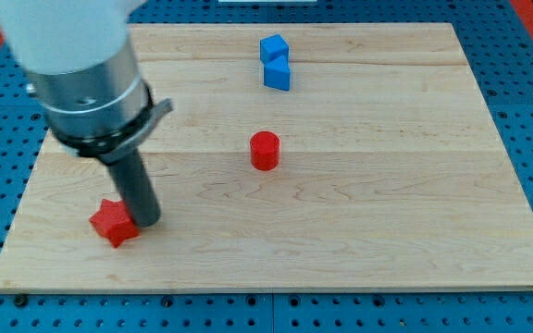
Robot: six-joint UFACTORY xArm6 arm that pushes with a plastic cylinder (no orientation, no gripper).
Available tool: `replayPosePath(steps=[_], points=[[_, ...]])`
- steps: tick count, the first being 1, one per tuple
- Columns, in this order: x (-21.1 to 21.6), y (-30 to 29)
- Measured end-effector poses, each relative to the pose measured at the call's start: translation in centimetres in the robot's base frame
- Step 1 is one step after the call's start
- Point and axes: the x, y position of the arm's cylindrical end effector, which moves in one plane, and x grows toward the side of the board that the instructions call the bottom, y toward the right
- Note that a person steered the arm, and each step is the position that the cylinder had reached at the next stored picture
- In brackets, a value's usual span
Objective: Move your arm to the red circle
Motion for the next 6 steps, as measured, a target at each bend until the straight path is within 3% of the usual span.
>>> replayPosePath(steps=[2, 3, 4, 5, 6], points=[[0.5, -2.5], [1.1, 4.1], [-1.6, 16.4], [-7.7, 22.0], [-11.0, 18.2]])
